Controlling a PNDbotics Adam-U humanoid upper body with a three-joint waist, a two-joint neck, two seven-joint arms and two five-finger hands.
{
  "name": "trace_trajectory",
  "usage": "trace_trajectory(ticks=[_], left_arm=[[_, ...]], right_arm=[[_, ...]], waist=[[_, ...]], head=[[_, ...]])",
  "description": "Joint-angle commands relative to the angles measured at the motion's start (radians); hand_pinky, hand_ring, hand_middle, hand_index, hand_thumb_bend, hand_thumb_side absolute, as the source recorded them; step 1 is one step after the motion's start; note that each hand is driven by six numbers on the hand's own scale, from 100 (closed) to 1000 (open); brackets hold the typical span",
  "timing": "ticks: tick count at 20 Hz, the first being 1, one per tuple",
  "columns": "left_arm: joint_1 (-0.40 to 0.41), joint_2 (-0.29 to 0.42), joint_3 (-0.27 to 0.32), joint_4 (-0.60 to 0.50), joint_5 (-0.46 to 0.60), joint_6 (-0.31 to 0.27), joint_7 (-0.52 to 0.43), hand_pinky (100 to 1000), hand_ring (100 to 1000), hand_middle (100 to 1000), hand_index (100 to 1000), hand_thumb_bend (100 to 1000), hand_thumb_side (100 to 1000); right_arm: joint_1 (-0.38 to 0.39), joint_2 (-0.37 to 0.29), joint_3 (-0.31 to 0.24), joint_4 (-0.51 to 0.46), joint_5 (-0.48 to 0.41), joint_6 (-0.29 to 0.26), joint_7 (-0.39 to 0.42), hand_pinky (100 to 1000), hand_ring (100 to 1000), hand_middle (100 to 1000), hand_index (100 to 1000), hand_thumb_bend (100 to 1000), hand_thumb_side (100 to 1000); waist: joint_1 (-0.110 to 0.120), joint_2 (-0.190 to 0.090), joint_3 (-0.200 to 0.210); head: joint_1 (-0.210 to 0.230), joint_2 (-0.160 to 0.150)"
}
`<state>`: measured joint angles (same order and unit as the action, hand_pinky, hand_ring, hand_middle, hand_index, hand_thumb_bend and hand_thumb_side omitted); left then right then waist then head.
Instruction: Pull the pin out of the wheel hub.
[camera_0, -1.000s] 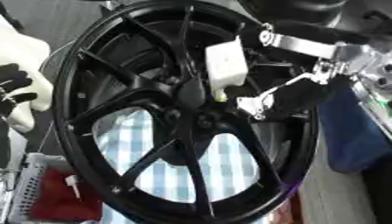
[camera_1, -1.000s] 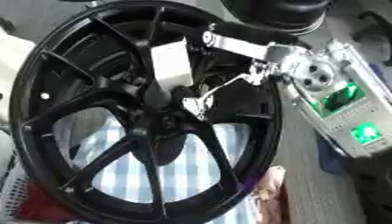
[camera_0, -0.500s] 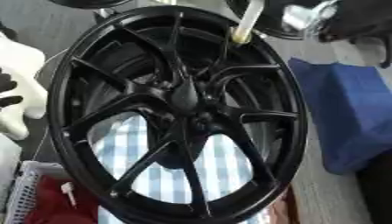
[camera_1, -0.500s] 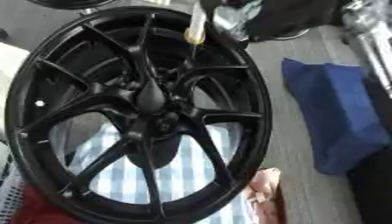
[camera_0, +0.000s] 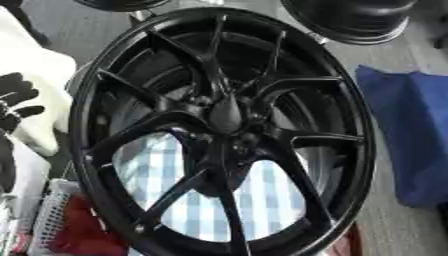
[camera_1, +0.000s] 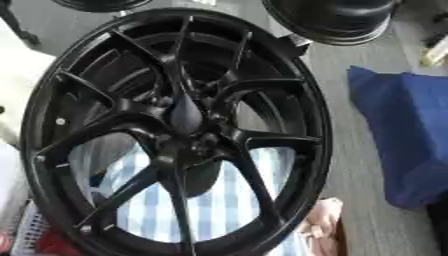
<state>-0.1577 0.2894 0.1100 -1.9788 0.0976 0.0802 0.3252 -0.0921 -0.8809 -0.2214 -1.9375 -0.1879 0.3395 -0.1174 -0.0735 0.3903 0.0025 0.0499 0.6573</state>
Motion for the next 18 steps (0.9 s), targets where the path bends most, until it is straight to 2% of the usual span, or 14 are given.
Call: trace_trajectory(ticks=[1, 3, 4, 5, 6, 7, 8, 10, 13, 18], left_arm=[[-0.015, 0.017, 0.012, -0.021, -0.01, -0.017, 0.007, 663, 718, 633, 731, 100, 824], [-0.018, 0.017, 0.014, -0.021, -0.012, -0.021, 0.01, 663, 719, 633, 731, 100, 822], [-0.019, 0.016, 0.015, -0.021, -0.012, -0.022, 0.011, 664, 719, 634, 731, 100, 821], [-0.02, 0.015, 0.016, -0.021, -0.012, -0.023, 0.013, 664, 719, 634, 731, 100, 821], [-0.021, 0.014, 0.017, -0.021, -0.011, -0.023, 0.014, 664, 719, 634, 732, 100, 822], [-0.022, 0.014, 0.017, -0.021, -0.01, -0.023, 0.014, 664, 719, 634, 732, 100, 821], [-0.022, 0.013, 0.017, -0.021, -0.01, -0.023, 0.014, 665, 719, 634, 732, 100, 822], [-0.022, 0.01, 0.017, -0.021, -0.008, -0.021, 0.012, 635, 709, 634, 733, 100, 818], [-0.022, 0.009, 0.016, -0.021, -0.006, -0.017, 0.003, 617, 698, 631, 733, 100, 823], [-0.022, 0.008, 0.018, -0.021, -0.003, -0.015, 0.0, 644, 711, 633, 734, 100, 826]], right_arm=[[0.064, 0.094, -0.075, -0.034, 0.056, -0.058, -0.091, 845, 743, 420, 616, 100, 358], [0.114, 0.171, -0.099, -0.033, 0.105, -0.08, -0.126, 853, 780, 468, 663, 100, 315], [0.137, 0.207, -0.107, -0.026, 0.13, -0.082, -0.135, 872, 860, 589, 768, 100, 237], [0.158, 0.24, -0.113, -0.015, 0.157, -0.08, -0.135, 874, 869, 605, 778, 100, 231], [0.177, 0.271, -0.118, -0.001, 0.188, -0.073, -0.125, 902, 950, 743, 847, 100, 199], [0.19, 0.294, -0.123, 0.009, 0.216, -0.066, -0.112, 905, 958, 756, 854, 100, 198], [0.203, 0.317, -0.128, 0.021, 0.243, -0.053, -0.101, 927, 1000, 816, 884, 100, 205], [0.221, 0.352, -0.132, 0.035, 0.297, -0.028, -0.074, 928, 1000, 821, 880, 100, 211], [0.227, 0.376, -0.137, 0.046, 0.351, -0.019, -0.042, 926, 1000, 819, 878, 100, 209], [0.232, 0.387, -0.15, 0.06, 0.352, 0.01, -0.039, 931, 1000, 839, 874, 100, 241]], waist=[[0.011, -0.011, 0.003], [0.019, -0.008, 0.005], [0.023, -0.007, 0.006], [0.026, -0.006, 0.006], [0.029, -0.005, 0.006], [0.031, -0.005, 0.006], [0.033, -0.006, 0.005], [0.035, -0.009, 0.003], [0.034, -0.014, 0.0], [0.028, -0.02, 0.0]], head=[[0.004, -0.015], [0.006, -0.016], [0.007, -0.018], [0.007, -0.021], [0.007, -0.023], [0.006, -0.024], [0.002, -0.029], [-0.004, -0.034], [-0.006, -0.034], [-0.013, -0.037]])
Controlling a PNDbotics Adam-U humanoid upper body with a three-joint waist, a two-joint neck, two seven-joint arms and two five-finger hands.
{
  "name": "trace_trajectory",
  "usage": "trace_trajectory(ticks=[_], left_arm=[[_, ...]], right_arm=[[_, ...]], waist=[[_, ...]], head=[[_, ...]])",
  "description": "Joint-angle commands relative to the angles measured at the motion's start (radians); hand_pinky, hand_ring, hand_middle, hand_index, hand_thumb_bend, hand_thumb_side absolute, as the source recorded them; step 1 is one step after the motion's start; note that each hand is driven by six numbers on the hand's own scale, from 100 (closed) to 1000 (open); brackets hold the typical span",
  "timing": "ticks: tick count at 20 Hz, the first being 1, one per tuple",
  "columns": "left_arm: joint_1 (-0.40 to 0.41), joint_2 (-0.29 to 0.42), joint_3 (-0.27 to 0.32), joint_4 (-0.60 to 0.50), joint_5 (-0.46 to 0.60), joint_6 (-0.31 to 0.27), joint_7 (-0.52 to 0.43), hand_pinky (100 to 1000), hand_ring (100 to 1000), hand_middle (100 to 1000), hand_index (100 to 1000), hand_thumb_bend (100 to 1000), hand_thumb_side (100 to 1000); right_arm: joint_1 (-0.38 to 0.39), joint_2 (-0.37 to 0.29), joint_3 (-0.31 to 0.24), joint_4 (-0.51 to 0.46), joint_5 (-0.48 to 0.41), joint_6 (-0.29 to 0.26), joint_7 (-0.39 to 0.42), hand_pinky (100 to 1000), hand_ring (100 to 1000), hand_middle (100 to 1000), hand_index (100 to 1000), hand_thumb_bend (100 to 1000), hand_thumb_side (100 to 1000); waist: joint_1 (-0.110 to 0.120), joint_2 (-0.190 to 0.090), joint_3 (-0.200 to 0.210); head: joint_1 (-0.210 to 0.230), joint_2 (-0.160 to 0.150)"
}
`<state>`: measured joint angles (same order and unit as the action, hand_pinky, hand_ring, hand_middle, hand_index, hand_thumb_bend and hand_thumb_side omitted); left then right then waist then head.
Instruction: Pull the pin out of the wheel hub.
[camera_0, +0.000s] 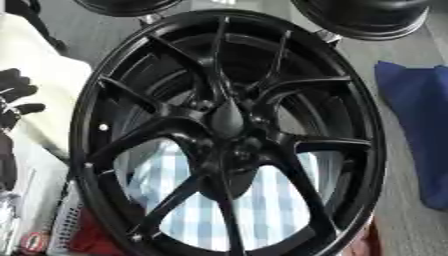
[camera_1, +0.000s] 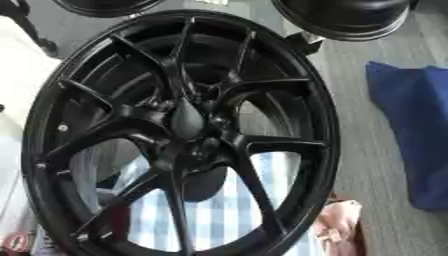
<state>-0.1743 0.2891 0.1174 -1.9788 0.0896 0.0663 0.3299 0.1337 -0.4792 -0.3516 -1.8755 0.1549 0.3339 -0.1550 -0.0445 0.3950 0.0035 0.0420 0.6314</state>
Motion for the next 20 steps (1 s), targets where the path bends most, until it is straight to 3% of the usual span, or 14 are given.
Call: trace_trajectory(ticks=[1, 4, 7, 9, 10, 11, 12, 13, 16, 20], left_arm=[[-0.005, 0.009, 0.01, -0.021, 0.006, -0.001, -0.004, 644, 711, 633, 734, 100, 826], [-0.005, 0.008, 0.011, -0.021, 0.006, 0.0, -0.003, 648, 713, 633, 733, 100, 828], [-0.005, 0.008, 0.01, -0.021, 0.005, 0.002, -0.003, 648, 712, 632, 733, 100, 829], [-0.007, 0.009, 0.009, -0.021, 0.005, 0.002, -0.004, 647, 712, 632, 733, 100, 828], [-0.008, 0.009, 0.008, -0.021, 0.005, 0.002, -0.004, 646, 712, 631, 733, 100, 828], [-0.009, 0.009, 0.006, -0.021, 0.005, 0.001, -0.005, 646, 712, 631, 733, 100, 828], [-0.011, 0.009, 0.005, -0.021, 0.005, 0.001, -0.006, 646, 712, 631, 733, 100, 828], [-0.013, 0.009, 0.004, -0.021, 0.006, 0.0, -0.007, 646, 711, 631, 732, 100, 826], [-0.026, 0.004, -0.001, -0.021, 0.01, -0.002, -0.01, 646, 711, 631, 732, 100, 823], [-0.049, -0.005, -0.006, -0.021, 0.019, -0.01, -0.015, 646, 711, 631, 733, 100, 819]], right_arm=[[0.006, -0.013, -0.021, -0.001, 0.006, 0.025, -0.005, 931, 1000, 839, 872, 100, 246], [0.008, -0.007, -0.02, -0.004, -0.002, 0.047, -0.016, 935, 1000, 843, 873, 100, 249], [0.004, -0.001, -0.022, -0.02, -0.03, 0.055, -0.048, 924, 997, 773, 848, 100, 200], [-0.001, 0.002, -0.011, -0.06, -0.087, 0.027, -0.095, 910, 937, 696, 806, 100, 249], [-0.003, 0.003, -0.002, -0.085, -0.127, 0.007, -0.119, 907, 913, 657, 781, 100, 317], [-0.011, 0.0, 0.013, -0.105, -0.171, -0.029, -0.14, 909, 909, 646, 772, 100, 384], [-0.017, -0.004, 0.025, -0.115, -0.209, -0.072, -0.155, 909, 909, 646, 772, 100, 384], [-0.03, -0.01, 0.04, -0.12, -0.24, -0.122, -0.158, 913, 890, 617, 747, 100, 462], [-0.067, -0.028, 0.086, -0.124, -0.295, -0.295, -0.121, 927, 886, 601, 710, 100, 471], [-0.126, -0.023, 0.135, -0.124, -0.369, -0.413, -0.093, 924, 879, 596, 714, 100, 530]], waist=[[-0.003, -0.024, 0.0], [-0.007, -0.024, 0.001], [-0.01, -0.022, -0.001], [-0.012, -0.02, 0.0], [-0.012, -0.019, 0.001], [-0.012, -0.019, 0.004], [-0.011, -0.018, 0.005], [-0.011, -0.019, 0.007], [-0.007, -0.018, 0.014], [0.002, -0.015, 0.028]], head=[[-0.006, -0.01], [-0.008, -0.011], [-0.007, -0.012], [-0.008, -0.011], [-0.009, -0.011], [-0.01, -0.009], [-0.011, -0.009], [-0.012, -0.008], [-0.022, -0.009], [-0.035, -0.017]])
